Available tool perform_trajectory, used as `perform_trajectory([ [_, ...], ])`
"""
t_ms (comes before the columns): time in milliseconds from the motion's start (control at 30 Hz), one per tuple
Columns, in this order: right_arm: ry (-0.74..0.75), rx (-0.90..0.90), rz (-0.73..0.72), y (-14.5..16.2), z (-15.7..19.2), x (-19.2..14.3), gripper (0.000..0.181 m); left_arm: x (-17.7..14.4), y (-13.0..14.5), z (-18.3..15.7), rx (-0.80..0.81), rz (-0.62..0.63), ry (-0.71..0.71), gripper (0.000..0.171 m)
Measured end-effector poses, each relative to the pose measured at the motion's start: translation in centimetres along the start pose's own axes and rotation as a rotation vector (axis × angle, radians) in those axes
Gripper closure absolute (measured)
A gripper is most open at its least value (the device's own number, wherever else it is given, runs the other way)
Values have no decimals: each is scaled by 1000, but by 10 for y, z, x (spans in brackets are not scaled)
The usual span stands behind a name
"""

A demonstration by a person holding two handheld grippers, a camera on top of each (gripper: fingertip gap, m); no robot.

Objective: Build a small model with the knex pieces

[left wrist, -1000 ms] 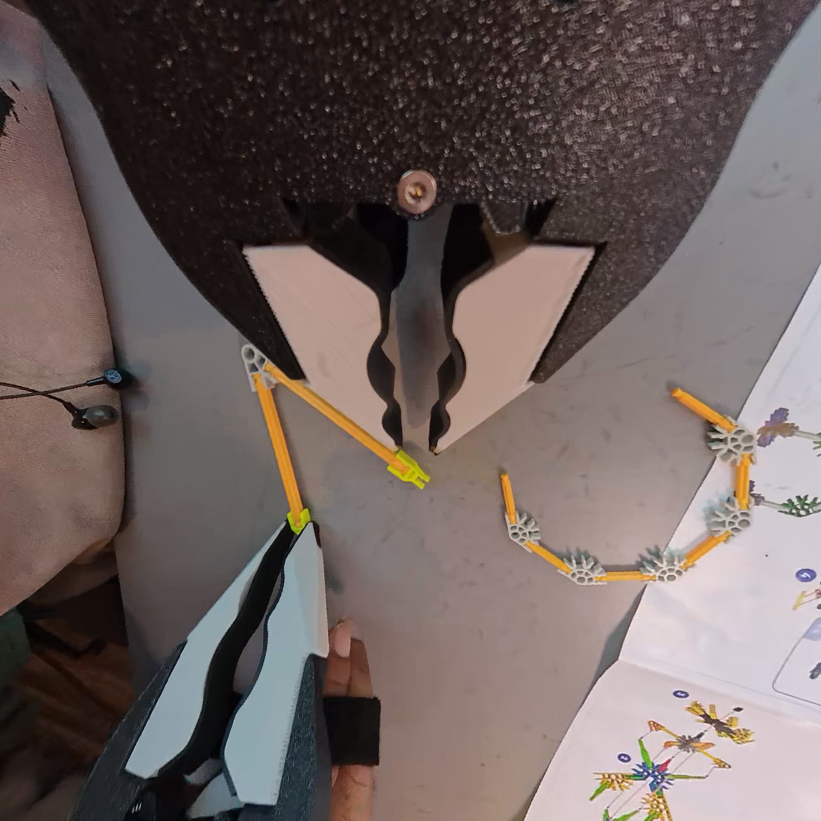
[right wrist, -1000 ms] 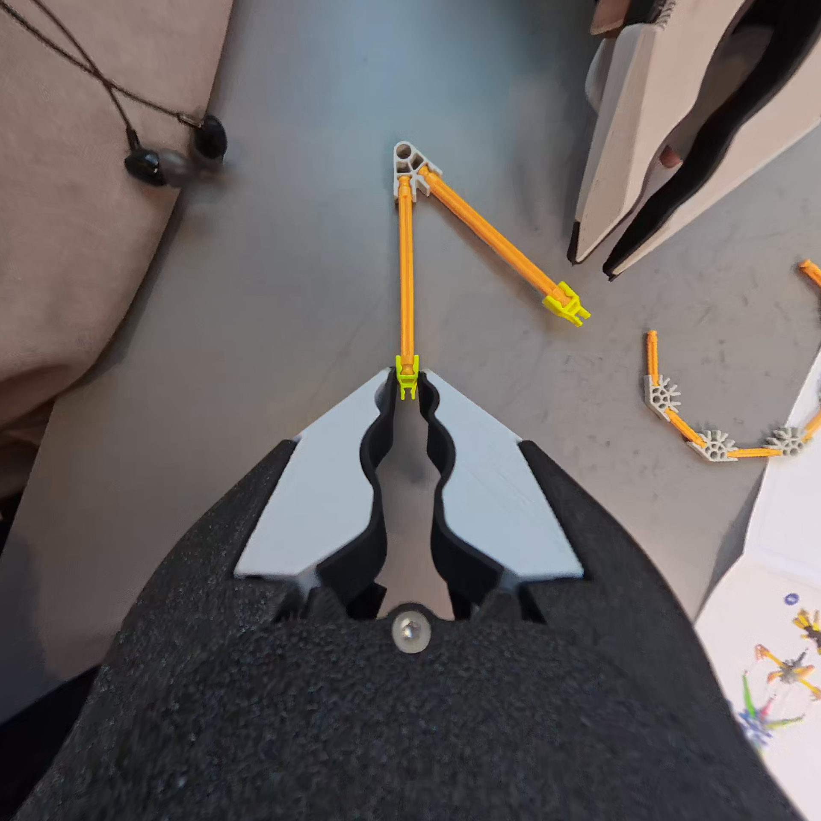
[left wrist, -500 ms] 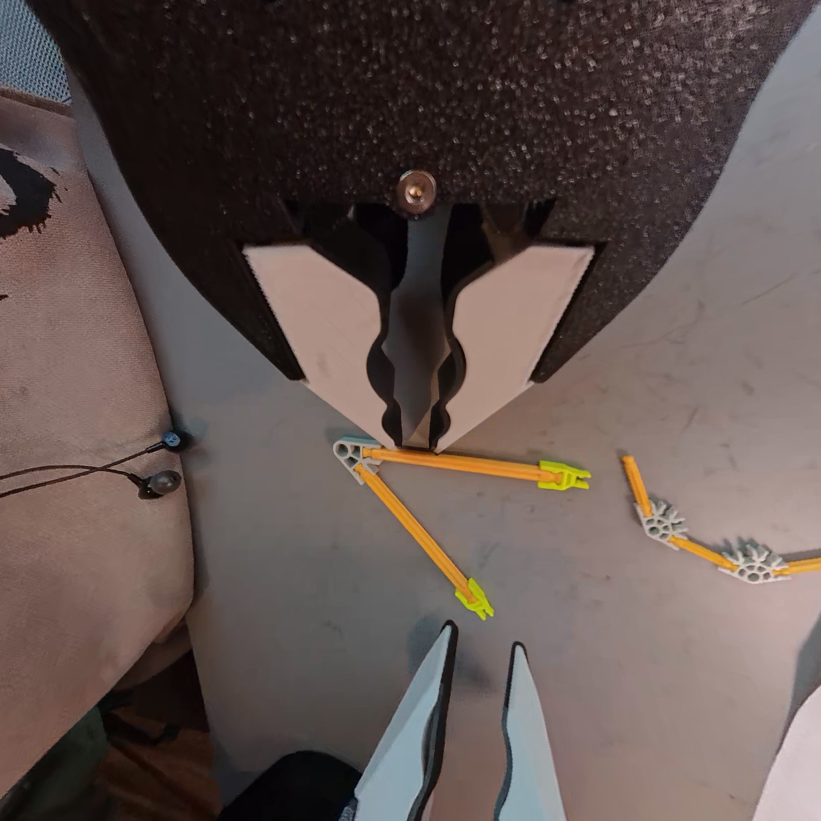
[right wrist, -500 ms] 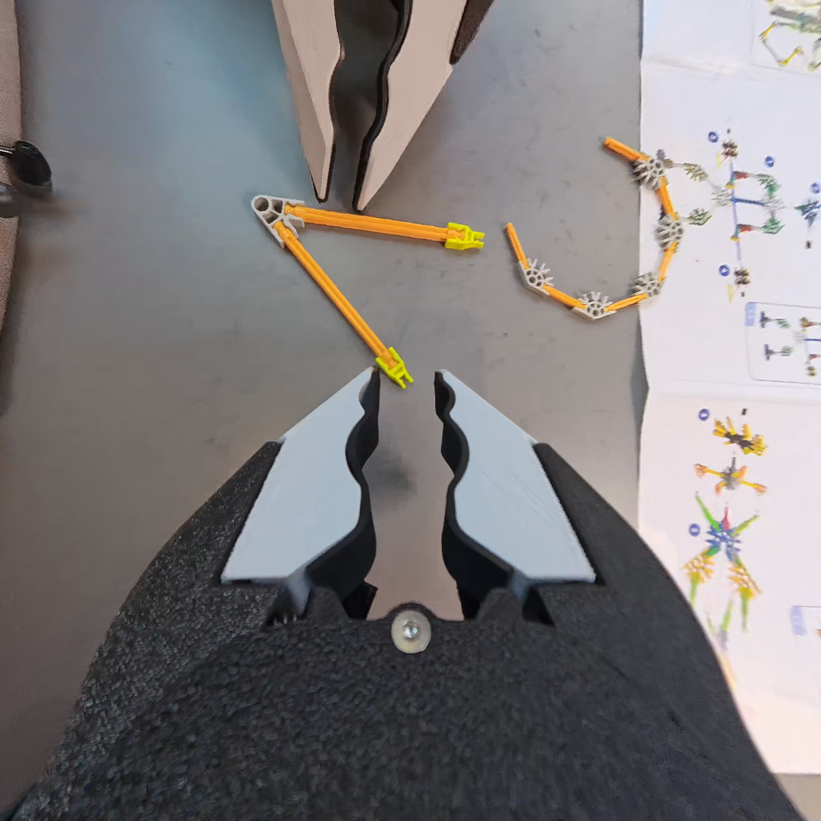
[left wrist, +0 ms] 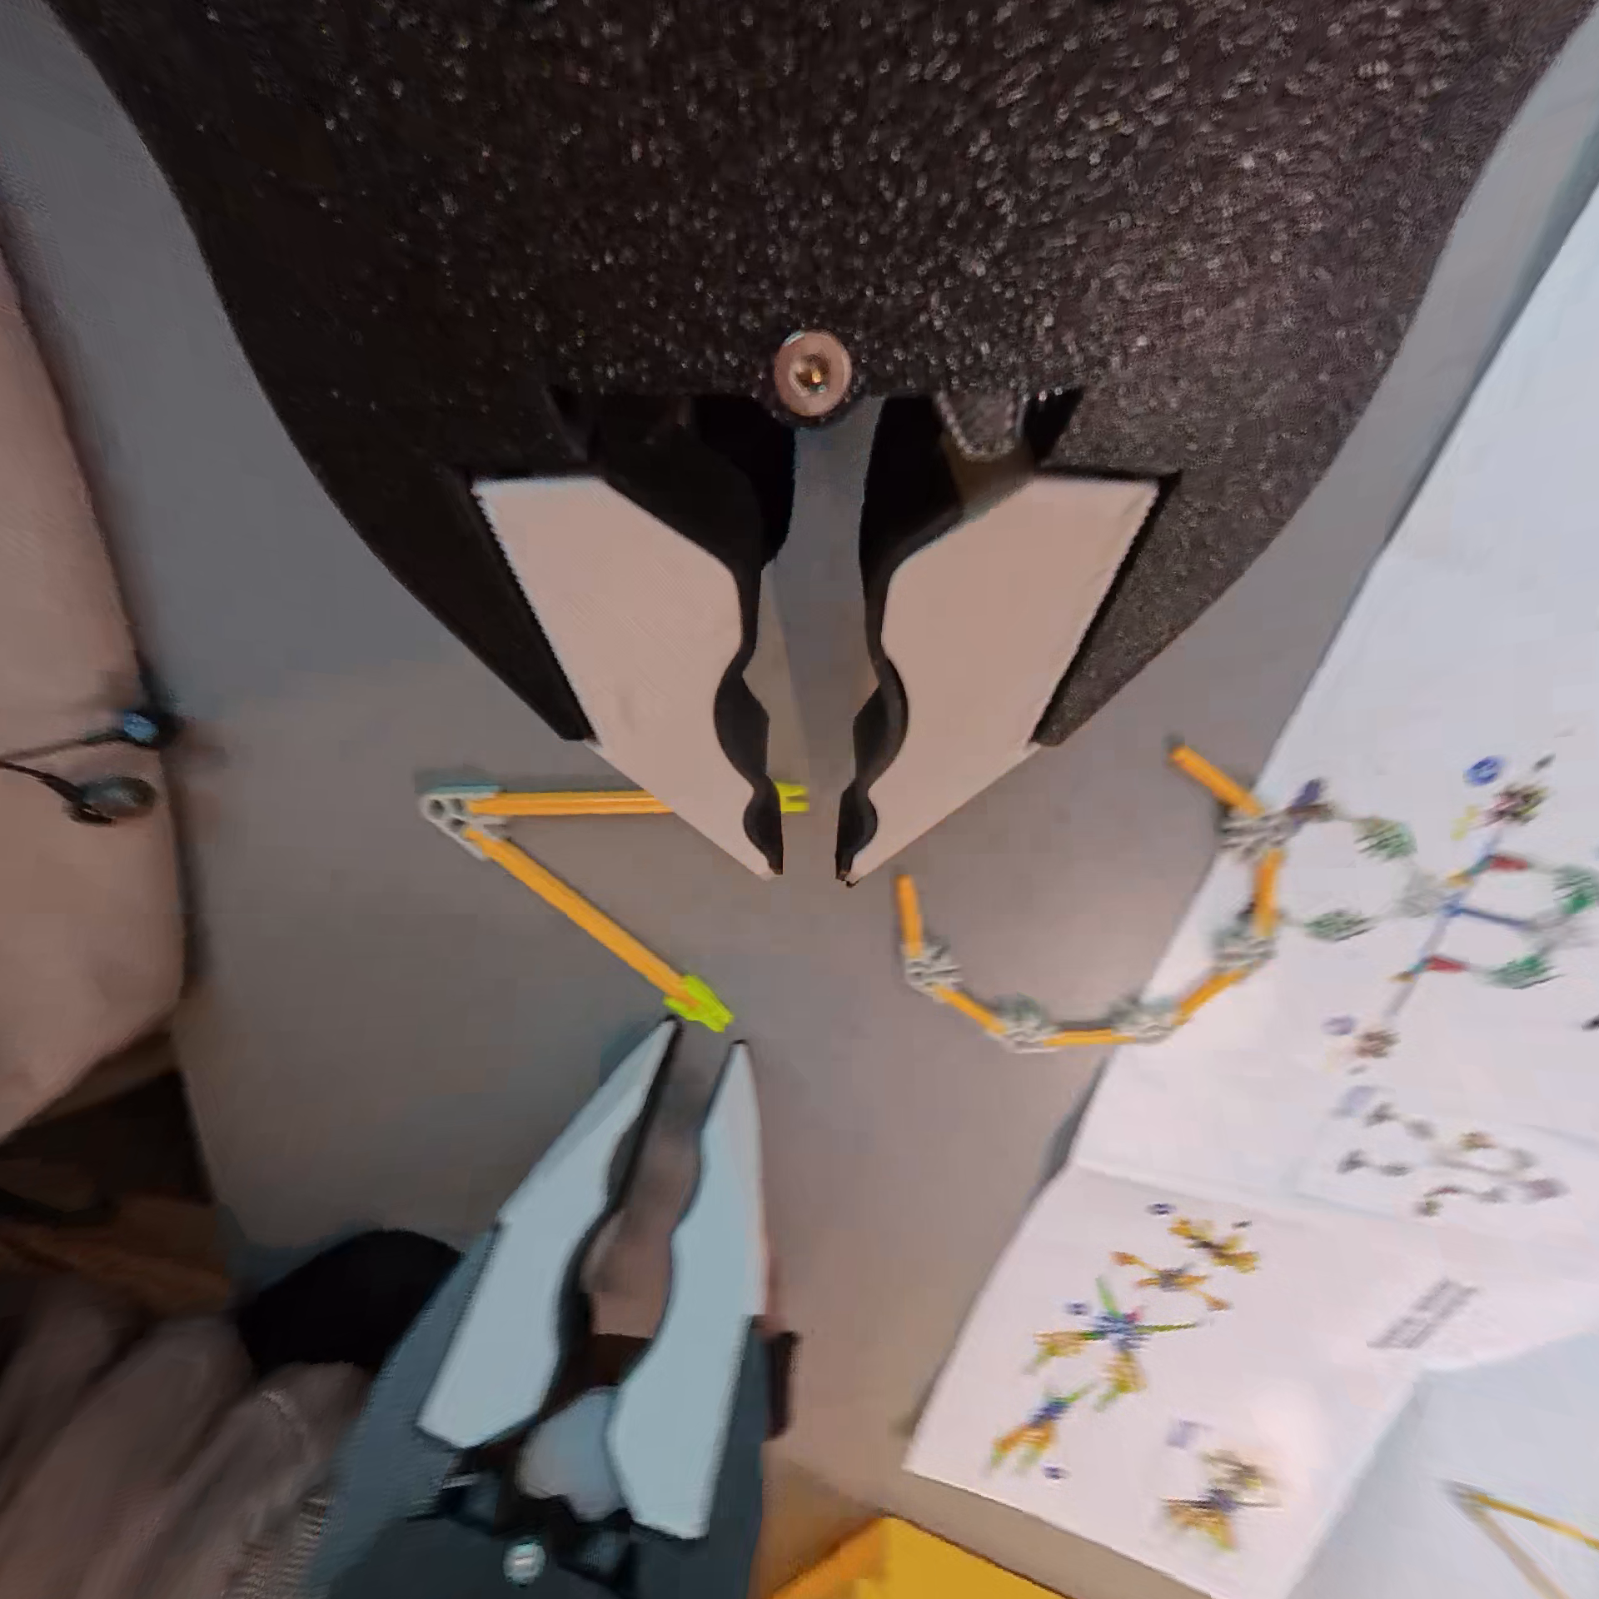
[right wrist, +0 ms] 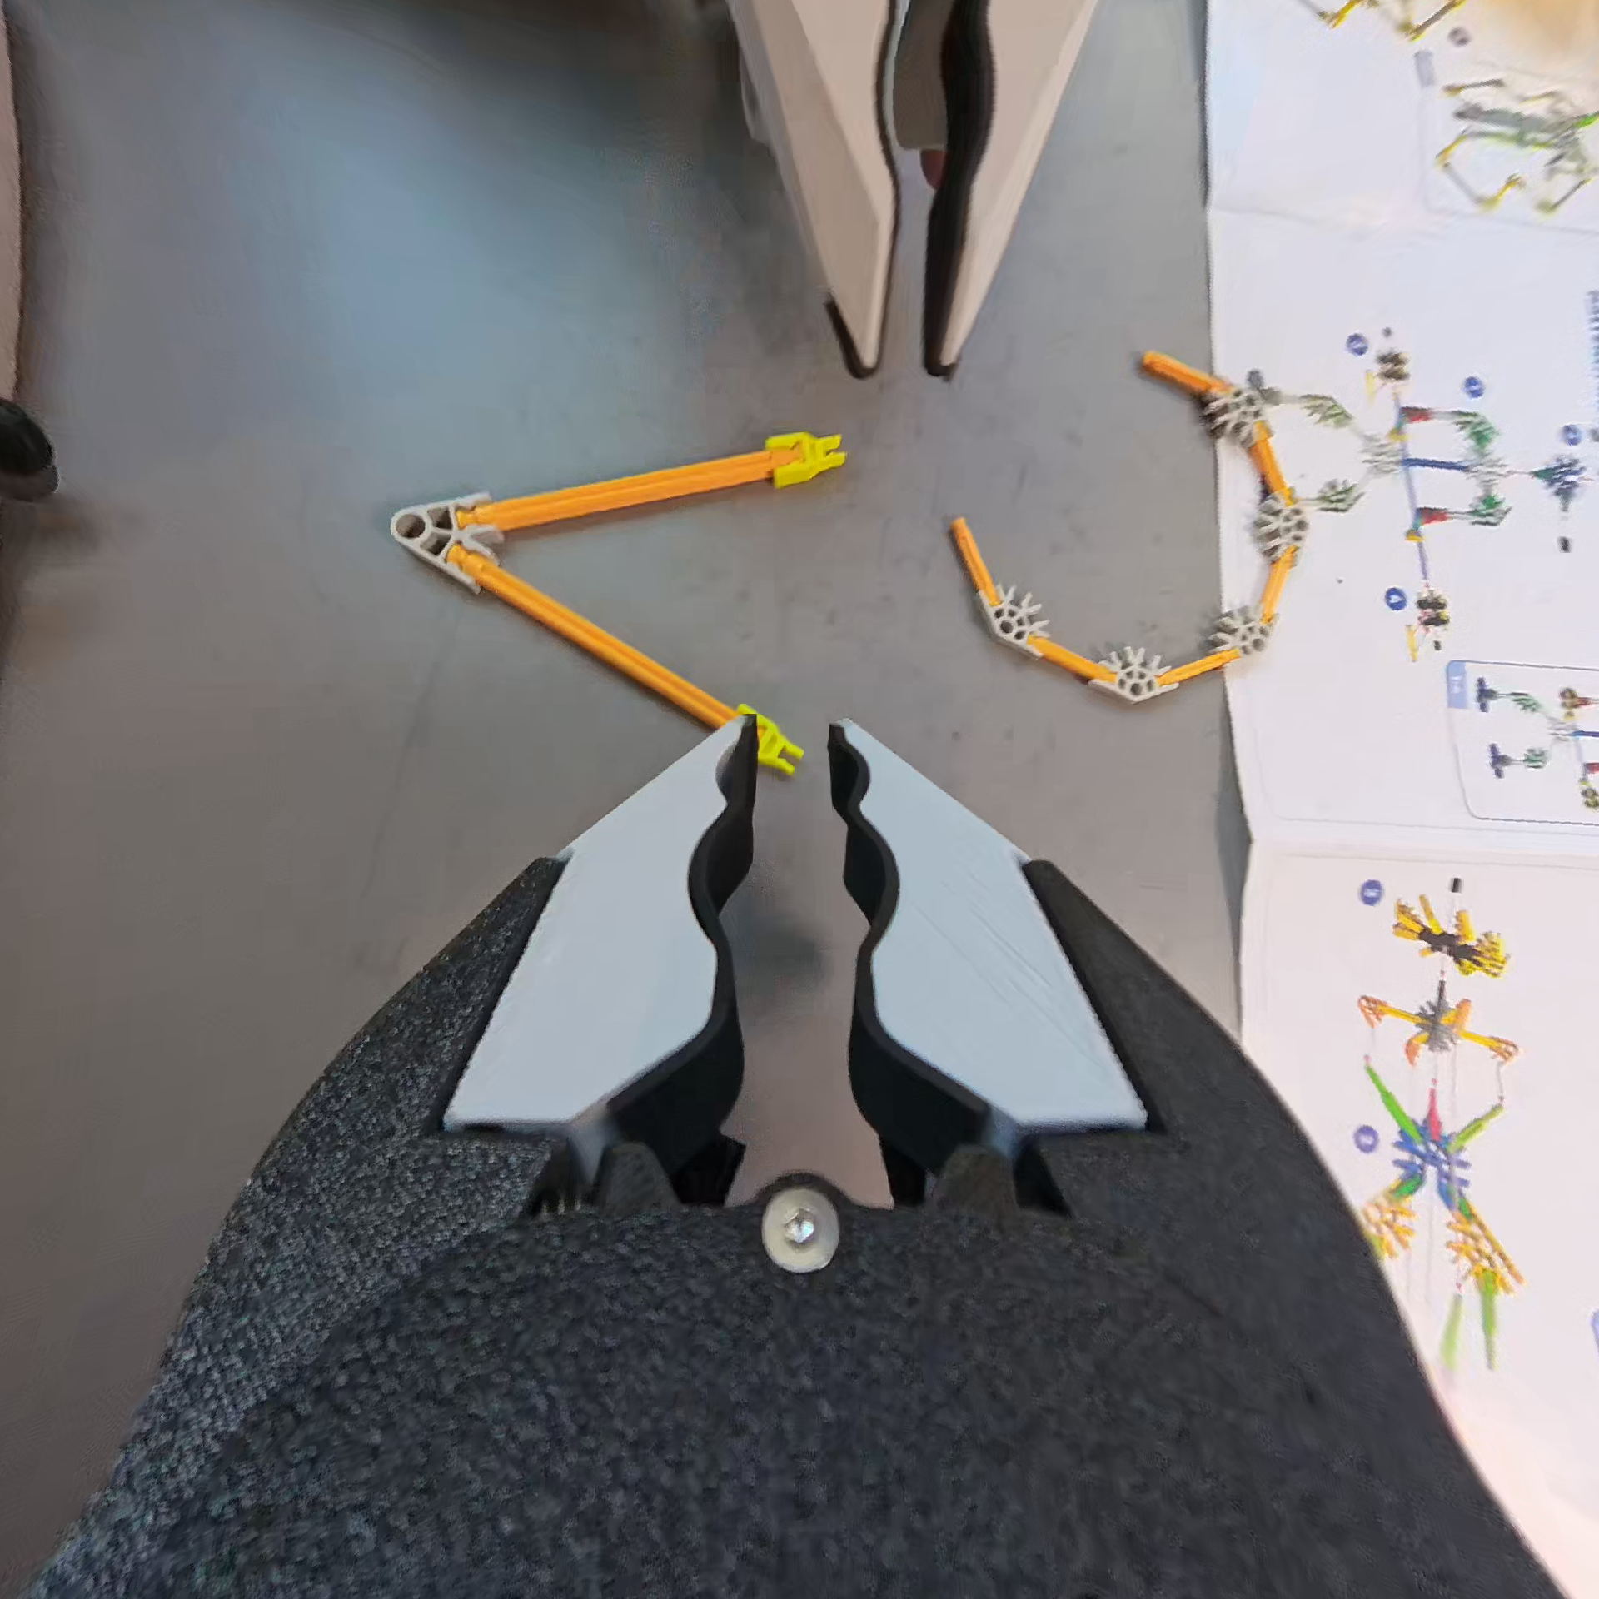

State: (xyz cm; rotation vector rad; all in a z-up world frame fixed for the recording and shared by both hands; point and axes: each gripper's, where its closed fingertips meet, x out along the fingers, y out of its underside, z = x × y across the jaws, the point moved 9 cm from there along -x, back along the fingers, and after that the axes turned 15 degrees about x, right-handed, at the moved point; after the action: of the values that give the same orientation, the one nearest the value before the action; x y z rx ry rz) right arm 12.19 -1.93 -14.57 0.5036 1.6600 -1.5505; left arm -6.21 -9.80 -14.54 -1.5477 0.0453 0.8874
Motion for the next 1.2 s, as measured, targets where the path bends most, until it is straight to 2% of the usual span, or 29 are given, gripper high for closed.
perform_trajectory([
  [67,35,30,-70,-10,-9,-4,166,-9,10,21,-48,49,-179,159],
  [133,85,43,-115,-20,-19,-2,166,-15,19,35,-104,70,-281,159],
  [233,141,39,-83,-33,-30,16,159,-18,26,45,-189,64,-349,156],
  [367,122,72,-56,-46,-32,44,158,-16,32,49,-205,101,-394,151],
  [500,73,124,-45,-39,-34,44,180,-12,31,48,-186,115,-393,151],
  [767,-37,53,23,-1,-33,4,181,-6,28,43,-129,122,-359,151],
  [900,-35,90,-79,9,-39,-20,171,-4,25,40,-103,113,-343,151],
  [1000,42,162,-160,16,-55,-31,167,-2,22,40,-89,97,-325,151],
  [1100,72,283,-204,19,-68,-33,158,4,18,39,-84,86,-288,150],
  [1200,33,375,-215,20,-71,-29,146,12,15,36,-81,93,-233,142],
])
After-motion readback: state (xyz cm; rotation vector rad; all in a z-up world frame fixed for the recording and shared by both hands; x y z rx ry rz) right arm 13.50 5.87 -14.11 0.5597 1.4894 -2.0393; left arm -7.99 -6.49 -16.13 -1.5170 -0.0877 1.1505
